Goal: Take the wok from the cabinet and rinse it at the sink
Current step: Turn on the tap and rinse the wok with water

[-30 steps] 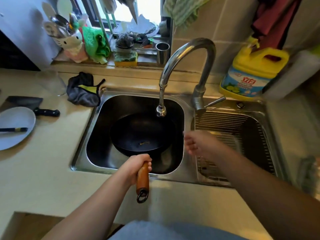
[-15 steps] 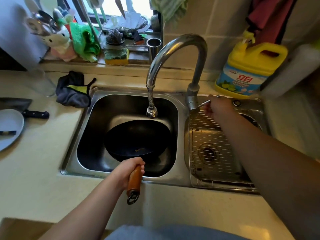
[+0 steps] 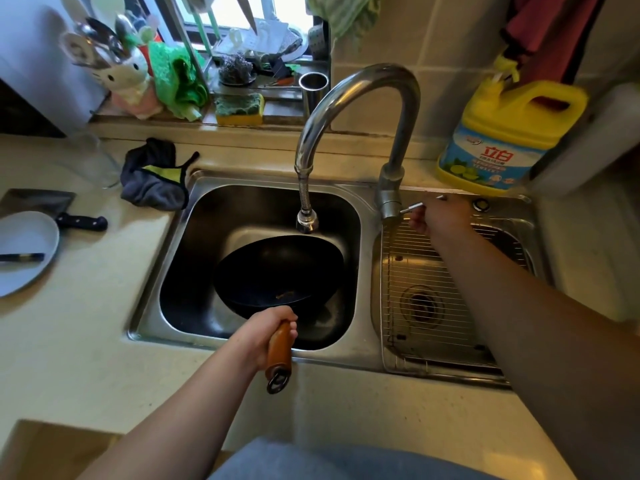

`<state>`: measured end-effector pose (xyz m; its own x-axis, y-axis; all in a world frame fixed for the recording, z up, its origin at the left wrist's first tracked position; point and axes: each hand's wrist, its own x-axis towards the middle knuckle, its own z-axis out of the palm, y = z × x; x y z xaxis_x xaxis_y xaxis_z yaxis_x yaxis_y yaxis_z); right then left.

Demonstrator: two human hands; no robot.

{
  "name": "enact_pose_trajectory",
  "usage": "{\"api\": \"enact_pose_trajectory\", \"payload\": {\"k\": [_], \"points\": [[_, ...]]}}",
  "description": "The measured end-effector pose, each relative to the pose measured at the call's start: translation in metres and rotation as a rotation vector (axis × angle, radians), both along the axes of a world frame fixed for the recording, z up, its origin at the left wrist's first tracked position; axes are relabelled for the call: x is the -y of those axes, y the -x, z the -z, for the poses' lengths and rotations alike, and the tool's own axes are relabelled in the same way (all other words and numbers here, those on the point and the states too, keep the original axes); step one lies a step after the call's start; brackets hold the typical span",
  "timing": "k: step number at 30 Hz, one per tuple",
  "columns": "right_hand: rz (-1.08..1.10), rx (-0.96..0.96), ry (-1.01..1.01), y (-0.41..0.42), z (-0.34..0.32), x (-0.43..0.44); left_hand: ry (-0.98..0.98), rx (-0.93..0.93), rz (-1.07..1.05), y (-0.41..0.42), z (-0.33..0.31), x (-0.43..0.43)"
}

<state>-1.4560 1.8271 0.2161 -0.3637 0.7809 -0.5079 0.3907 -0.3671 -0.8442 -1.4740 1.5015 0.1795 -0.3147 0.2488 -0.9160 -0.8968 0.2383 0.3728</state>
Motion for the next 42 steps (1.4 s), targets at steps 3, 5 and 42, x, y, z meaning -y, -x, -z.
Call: {"api": "enact_pose_trajectory", "payload": {"k": [3,5,42], "points": [[0.013,-0.002,-0.011,-0.001,0.002,0.001,0.002,-0.009,0.004,-0.002,0.001,-0.003],[0.011,-0.003,-0.008,-0.003,0.004,0.002,0.005,-0.017,0.009,-0.001,0.0,-0.004],[-0.546,0.322,0.714,-0.082,-0.005,0.211,-0.117,-0.055,0.012,-0.027,0.032,-0.037]]}}
